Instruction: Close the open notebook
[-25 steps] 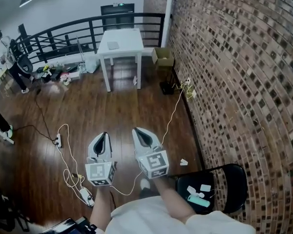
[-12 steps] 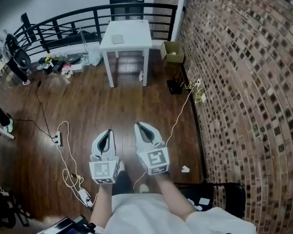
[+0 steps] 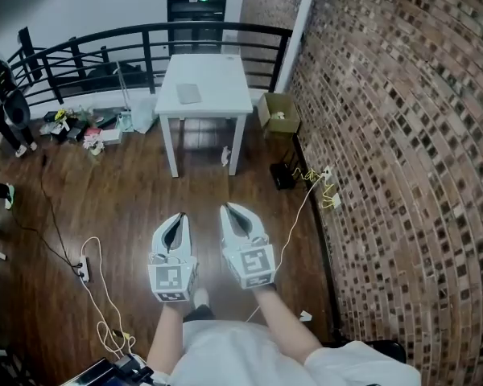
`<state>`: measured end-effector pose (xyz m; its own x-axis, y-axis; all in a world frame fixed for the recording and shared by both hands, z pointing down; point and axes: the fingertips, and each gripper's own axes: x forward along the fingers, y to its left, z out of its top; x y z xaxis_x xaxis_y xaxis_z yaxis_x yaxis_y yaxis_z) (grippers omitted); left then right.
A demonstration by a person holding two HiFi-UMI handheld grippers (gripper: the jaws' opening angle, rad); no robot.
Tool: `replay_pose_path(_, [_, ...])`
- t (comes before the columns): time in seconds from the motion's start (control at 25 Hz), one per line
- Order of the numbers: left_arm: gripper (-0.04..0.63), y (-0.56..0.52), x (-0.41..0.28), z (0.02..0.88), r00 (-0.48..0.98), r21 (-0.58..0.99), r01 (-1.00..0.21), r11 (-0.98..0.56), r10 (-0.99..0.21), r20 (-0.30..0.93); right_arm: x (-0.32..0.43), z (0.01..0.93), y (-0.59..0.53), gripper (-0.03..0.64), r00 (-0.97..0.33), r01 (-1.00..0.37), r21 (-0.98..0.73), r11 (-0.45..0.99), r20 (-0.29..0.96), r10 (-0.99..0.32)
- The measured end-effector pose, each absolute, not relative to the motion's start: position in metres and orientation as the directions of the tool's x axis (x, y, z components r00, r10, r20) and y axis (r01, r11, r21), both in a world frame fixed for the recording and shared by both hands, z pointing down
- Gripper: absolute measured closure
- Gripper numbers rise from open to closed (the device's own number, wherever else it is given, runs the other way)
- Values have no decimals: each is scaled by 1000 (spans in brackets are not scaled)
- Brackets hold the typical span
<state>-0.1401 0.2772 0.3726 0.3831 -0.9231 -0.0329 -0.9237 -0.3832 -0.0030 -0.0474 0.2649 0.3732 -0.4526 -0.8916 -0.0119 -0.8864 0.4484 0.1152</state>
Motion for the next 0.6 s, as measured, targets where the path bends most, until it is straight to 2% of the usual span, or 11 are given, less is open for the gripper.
replay_pose_path(0.24, [580, 154, -196, 366, 365, 77, -926, -369, -929, -59, -90, 367, 155, 632, -439, -887, 137, 440, 39, -898])
replay_pose_path(0.48, [580, 52, -188, 391, 389, 70, -918, -390, -921, -26, -81, 399, 53, 632, -463, -878, 65, 474, 139, -876])
replay_pose_path(0.6, [580, -3, -178, 400, 394, 54, -917, -394, -919, -21, -77, 402, -8, 631, -513, -855, 23, 518, 108, -852])
